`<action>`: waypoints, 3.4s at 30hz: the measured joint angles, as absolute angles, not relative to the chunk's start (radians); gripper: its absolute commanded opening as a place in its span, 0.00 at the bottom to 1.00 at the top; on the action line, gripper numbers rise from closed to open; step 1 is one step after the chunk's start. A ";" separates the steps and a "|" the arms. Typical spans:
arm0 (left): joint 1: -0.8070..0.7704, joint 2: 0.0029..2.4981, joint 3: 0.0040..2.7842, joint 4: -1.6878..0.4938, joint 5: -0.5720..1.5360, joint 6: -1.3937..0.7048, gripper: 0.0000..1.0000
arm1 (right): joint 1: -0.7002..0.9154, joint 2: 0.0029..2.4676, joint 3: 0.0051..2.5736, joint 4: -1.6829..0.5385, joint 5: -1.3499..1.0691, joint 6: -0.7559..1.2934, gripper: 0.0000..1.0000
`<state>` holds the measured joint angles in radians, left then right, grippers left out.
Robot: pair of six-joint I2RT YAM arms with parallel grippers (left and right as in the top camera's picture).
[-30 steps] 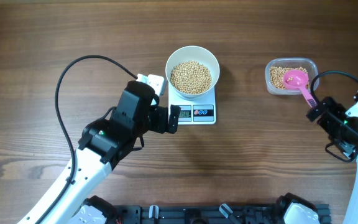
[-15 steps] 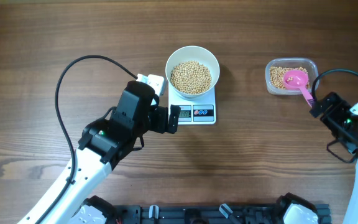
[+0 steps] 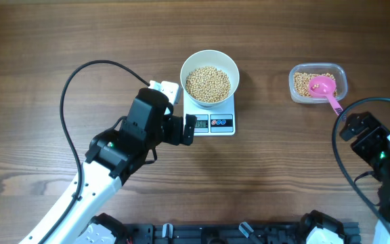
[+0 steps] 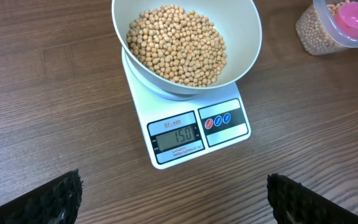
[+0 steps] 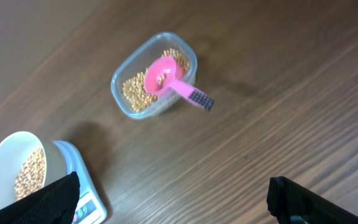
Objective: Scoop item into bowl and weigh 150g on scale
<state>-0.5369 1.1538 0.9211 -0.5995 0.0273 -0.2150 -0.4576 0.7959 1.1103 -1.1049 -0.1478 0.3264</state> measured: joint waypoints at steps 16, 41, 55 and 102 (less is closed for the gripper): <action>-0.537 1.154 0.921 -0.599 0.027 -0.215 1.00 | -0.259 0.282 0.634 -0.595 -0.040 0.073 1.00; -0.537 1.154 0.921 -0.599 0.027 -0.215 1.00 | -0.220 0.018 0.073 -0.060 -0.089 0.043 1.00; -0.537 1.154 0.921 -0.599 0.027 -0.215 1.00 | -0.213 0.017 0.008 0.007 -0.108 0.039 1.00; -0.537 1.154 0.921 -0.599 0.027 -0.215 1.00 | -0.119 0.017 0.008 0.005 -0.115 -0.055 1.00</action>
<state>-0.5369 1.1538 0.9211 -0.5995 0.0273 -0.2150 -0.1192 0.0174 0.0078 0.0051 -0.1154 -0.0547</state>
